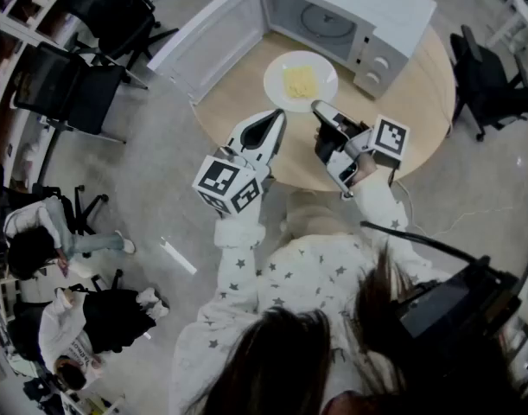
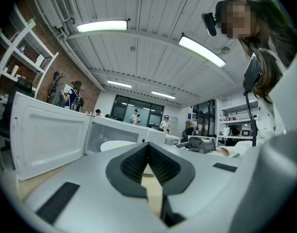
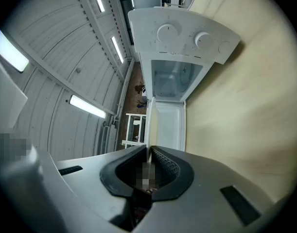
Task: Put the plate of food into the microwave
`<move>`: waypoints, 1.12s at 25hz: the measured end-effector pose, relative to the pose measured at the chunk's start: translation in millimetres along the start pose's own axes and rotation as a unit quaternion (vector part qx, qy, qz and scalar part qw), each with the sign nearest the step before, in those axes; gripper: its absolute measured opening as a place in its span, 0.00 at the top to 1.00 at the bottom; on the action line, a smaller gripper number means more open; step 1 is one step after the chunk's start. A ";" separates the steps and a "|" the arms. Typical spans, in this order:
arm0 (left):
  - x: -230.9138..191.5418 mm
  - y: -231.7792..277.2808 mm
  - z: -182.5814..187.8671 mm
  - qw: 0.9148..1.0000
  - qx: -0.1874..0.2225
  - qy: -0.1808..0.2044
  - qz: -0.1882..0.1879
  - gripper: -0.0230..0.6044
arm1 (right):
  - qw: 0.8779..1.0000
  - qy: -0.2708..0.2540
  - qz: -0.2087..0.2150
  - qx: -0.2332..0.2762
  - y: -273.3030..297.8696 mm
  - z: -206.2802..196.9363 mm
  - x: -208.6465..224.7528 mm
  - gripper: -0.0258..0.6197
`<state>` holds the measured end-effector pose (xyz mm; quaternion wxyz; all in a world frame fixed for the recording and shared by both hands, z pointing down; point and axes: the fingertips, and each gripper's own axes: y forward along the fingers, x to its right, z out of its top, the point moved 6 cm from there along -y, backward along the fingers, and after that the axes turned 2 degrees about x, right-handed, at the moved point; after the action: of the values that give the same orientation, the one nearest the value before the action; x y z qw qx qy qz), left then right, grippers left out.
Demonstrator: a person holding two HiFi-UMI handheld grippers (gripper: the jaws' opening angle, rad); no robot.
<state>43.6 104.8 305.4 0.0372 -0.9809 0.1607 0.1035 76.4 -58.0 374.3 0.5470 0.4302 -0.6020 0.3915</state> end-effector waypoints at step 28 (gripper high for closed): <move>-148.8 148.9 -5.0 0.990 -0.061 -0.052 -0.115 0.97 | 0.993 0.029 -0.052 0.106 96.7 109.7 34.7 0.92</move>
<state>-141.5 9.2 336.4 -0.0033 -0.9866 0.0381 0.1586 -51.5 -133.2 398.3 0.5355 0.5046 -0.5179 0.4363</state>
